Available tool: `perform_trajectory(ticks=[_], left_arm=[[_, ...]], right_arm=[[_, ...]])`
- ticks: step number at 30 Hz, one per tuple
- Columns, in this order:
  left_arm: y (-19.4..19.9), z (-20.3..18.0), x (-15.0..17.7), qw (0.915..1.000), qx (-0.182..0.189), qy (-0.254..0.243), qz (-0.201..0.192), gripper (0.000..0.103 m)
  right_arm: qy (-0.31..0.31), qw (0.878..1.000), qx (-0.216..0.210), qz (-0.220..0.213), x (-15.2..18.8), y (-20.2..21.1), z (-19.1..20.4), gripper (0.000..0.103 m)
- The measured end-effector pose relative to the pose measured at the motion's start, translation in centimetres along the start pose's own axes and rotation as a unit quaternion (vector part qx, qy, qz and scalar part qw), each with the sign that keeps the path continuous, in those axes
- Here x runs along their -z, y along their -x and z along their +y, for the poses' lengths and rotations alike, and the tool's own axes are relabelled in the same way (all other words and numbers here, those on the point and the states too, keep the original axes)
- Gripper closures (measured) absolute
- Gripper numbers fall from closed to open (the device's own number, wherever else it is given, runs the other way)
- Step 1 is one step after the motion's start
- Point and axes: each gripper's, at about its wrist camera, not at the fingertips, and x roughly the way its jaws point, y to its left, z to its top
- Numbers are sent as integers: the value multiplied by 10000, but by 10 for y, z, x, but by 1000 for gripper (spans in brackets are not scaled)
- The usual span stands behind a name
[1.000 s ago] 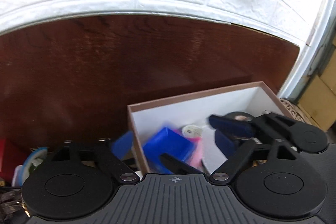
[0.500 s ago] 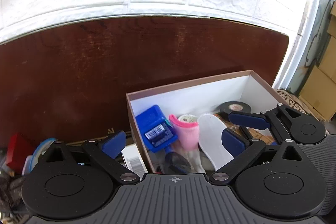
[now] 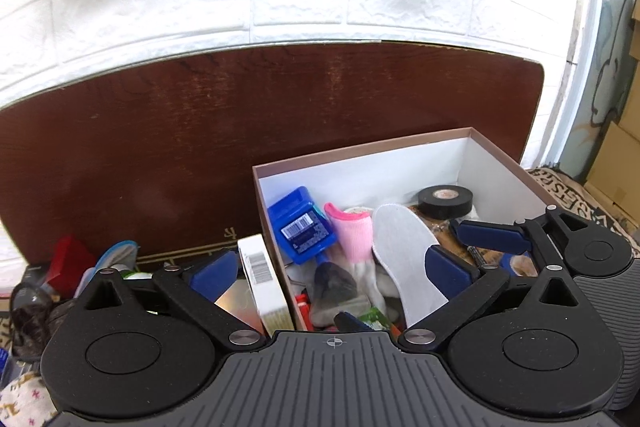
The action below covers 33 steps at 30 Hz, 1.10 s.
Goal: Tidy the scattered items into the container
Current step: 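Withdraw the open left gripper from the cardboard box toward the table items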
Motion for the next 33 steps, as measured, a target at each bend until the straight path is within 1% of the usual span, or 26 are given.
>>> perform_trajectory(ticks=[6,12,19,23,28,33], left_arm=[[21,-11,18,10000,-36,83,-31,0],[47,-22,38,9999,-80,124,-81,0],[73,-27,65,9995,-229,190,-41,0],[85,-25,83,9989,-309,339,4,0],[95,-13,105,9977,-304,592,106,0],[106,-3,123,9968,-443,648,135,0]], right_arm=[[-254,9996,-6,-80,16,24,5,0],[-218,9994,123,-257,32,52,15,0],[-316,9989,60,-326,53,78,29,0],[-355,9989,21,-306,64,86,40,0],[-413,9988,-145,-230,74,93,55,0],[-388,9987,-283,-152,83,94,72,0]])
